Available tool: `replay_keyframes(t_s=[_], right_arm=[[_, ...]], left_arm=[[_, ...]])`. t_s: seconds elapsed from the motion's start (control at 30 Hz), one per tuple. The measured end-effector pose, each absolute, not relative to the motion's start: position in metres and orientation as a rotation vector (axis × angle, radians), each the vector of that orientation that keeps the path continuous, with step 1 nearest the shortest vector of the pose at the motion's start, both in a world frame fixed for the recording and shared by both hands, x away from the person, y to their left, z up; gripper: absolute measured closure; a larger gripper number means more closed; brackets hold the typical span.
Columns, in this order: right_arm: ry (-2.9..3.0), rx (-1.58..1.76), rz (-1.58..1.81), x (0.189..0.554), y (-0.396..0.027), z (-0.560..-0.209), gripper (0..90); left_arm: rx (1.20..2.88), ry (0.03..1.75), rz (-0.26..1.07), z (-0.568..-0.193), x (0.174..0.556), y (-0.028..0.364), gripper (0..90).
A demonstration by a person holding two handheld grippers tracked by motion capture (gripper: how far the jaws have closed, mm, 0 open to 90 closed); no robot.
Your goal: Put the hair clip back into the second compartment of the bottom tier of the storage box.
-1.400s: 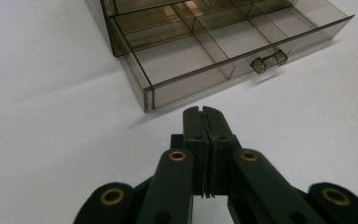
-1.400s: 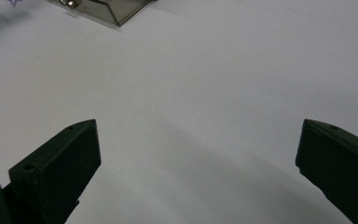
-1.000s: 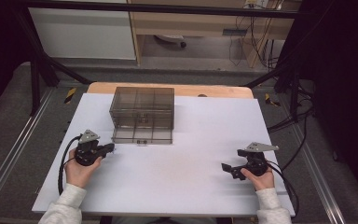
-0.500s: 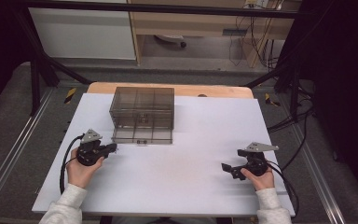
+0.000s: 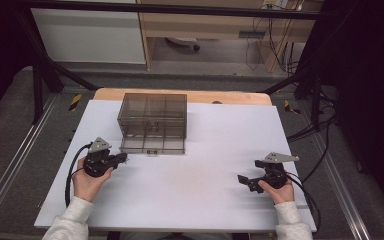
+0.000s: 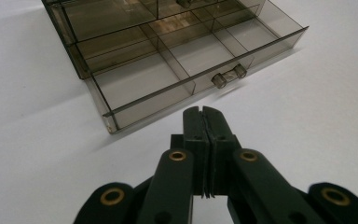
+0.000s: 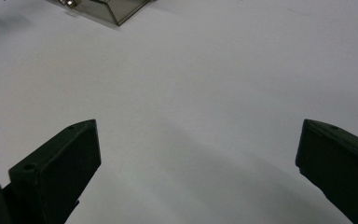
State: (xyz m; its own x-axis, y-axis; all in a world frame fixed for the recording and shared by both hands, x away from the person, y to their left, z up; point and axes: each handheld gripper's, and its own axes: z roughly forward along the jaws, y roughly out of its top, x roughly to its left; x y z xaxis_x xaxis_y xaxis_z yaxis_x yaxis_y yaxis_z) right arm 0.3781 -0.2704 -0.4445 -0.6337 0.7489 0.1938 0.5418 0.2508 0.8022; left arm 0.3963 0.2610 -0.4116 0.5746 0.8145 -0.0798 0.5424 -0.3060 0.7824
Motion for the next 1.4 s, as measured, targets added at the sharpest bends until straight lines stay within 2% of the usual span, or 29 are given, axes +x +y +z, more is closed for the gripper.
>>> replay_keyframes(t_s=[1.4], right_arm=[[2.298,1.208,1.321,0.378,-0.27,-0.445,0.5]], left_arm=[[2.023,1.029,0.418,-0.396,0.407,0.239,88.1]])
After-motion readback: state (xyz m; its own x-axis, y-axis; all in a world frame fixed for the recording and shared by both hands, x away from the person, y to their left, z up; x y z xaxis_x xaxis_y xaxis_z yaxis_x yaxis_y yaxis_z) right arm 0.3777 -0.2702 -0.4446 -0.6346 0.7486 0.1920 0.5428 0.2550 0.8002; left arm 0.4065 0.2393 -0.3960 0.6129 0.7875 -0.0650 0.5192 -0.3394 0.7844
